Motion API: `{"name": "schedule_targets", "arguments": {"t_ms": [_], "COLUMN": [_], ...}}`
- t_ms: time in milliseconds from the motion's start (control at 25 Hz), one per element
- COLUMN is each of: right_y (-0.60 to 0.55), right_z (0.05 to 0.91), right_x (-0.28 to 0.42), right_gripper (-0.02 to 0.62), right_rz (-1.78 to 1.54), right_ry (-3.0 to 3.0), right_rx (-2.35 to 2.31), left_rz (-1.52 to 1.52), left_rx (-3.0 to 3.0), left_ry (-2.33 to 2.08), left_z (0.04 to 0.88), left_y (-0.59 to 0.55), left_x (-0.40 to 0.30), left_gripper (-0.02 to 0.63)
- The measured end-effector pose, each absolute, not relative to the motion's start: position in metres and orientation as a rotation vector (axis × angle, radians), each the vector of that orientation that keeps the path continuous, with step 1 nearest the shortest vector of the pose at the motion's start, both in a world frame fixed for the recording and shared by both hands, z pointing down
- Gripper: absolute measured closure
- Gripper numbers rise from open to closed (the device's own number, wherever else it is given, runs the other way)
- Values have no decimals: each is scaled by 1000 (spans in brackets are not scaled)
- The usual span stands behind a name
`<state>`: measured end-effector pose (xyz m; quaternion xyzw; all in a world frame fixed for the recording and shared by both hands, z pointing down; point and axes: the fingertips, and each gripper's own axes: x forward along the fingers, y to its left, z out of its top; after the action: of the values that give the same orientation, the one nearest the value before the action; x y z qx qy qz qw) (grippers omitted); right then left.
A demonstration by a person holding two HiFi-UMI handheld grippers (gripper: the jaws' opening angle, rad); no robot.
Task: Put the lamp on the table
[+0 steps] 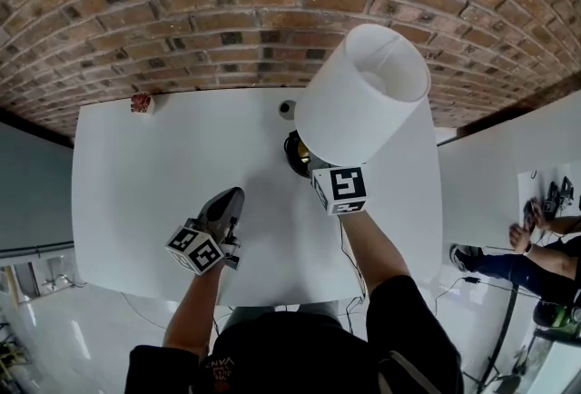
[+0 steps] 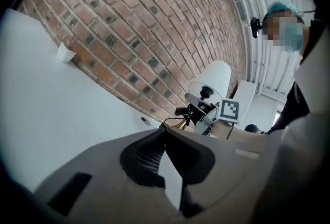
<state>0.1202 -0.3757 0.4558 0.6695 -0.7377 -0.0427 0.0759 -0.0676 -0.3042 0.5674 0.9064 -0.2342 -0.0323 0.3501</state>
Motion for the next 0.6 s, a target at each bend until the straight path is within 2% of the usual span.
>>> {"name": "schedule_targets", "arguments": {"t_ms": [600], "right_y": [-454], "right_z": [471], "right_x": [43], "right_gripper": [451], "right_rz": [-207], "right_ry": [-2289], "right_rx": [1965], "left_rz": [32], "left_rx": [2489], "left_ry": [-773], "left_z": [567], "left_y": [-304], "left_x": [-147], "left_gripper": [603]}}
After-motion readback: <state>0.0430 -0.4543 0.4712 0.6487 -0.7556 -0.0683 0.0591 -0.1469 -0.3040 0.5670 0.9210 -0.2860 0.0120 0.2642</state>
